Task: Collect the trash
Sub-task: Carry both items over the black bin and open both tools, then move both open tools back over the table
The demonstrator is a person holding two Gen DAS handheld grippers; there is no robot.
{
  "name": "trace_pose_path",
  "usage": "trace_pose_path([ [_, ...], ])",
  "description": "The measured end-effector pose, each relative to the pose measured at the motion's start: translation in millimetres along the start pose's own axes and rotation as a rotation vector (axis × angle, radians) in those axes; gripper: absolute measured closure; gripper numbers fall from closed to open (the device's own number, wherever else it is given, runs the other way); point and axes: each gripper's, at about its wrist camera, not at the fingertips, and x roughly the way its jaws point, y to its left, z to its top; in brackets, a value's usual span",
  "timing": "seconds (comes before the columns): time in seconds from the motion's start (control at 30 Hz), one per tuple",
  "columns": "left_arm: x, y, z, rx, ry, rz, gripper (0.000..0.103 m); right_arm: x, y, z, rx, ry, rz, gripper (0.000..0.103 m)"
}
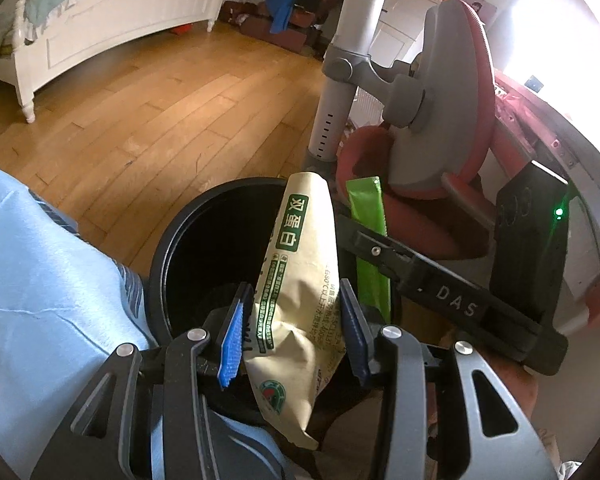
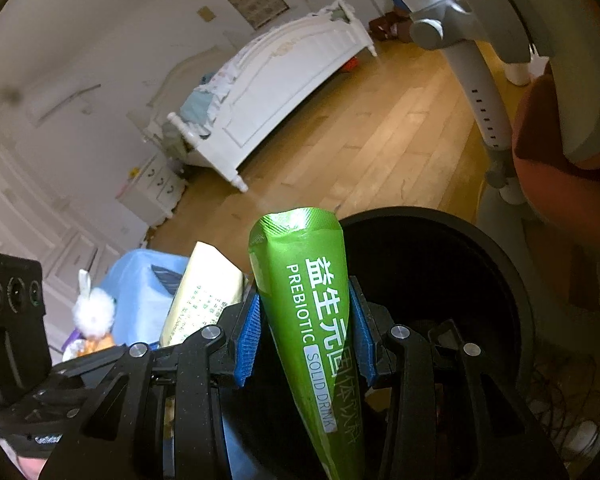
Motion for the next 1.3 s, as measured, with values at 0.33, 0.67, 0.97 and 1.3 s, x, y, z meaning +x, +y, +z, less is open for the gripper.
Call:
trace_pose_path([
  [0.33,4.1,-1.2,-0.2,0.004,0.017,-0.013,0.053,-0.6,0.1,-0.5,0.02,-0.011,-0.019,0.038],
  [0.67,-44.9,0.6,-19.5,0.008,-0.132,0.042,0.02,-15.8,17.1,-5.9,0.007,-0.036,-0.033,0.033],
  [0.97,-152.8,57.6,-72.3,-0.115,-0.315,0.172,0.02,-10.4,102.9,-13.7,-0.129,-0.001,0.079,0.026],
  [1.3,-283.6,189.9,-165.3,-0.446,-0.453,0.565,0.02,26.9,264.7,-52.5,-0.425,0.157,0.265,0.026],
])
